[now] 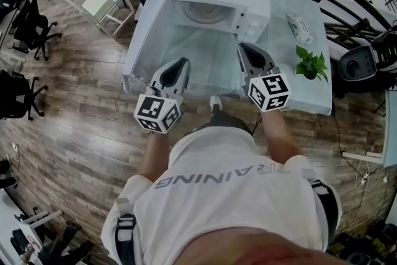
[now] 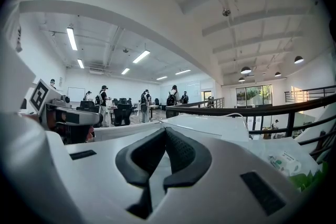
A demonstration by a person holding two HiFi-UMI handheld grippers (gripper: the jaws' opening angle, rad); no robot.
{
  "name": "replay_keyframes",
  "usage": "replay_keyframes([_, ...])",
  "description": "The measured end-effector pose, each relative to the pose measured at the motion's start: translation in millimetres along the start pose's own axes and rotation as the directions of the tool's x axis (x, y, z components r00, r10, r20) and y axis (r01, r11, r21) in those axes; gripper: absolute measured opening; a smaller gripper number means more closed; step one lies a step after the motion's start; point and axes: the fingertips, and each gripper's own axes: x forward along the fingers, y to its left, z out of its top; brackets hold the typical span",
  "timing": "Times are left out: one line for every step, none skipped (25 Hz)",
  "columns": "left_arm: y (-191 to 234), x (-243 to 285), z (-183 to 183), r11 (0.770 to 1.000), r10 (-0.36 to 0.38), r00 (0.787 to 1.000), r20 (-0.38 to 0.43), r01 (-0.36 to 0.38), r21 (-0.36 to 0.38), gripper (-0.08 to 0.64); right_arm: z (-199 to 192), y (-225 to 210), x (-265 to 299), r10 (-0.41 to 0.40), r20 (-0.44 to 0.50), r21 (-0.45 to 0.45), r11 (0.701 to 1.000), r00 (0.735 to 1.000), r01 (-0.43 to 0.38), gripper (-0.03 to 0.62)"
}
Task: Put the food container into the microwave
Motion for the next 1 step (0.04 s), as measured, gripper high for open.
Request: replay_keyframes([0.2, -0.2, 0.0, 1.000, -0.001, 1.000, -0.001, 0.001, 0.000, 0.051, -0.2, -0.2, -0.2, -0.001, 0.000, 0.002, 1.000, 1.000, 0.001, 0.023])
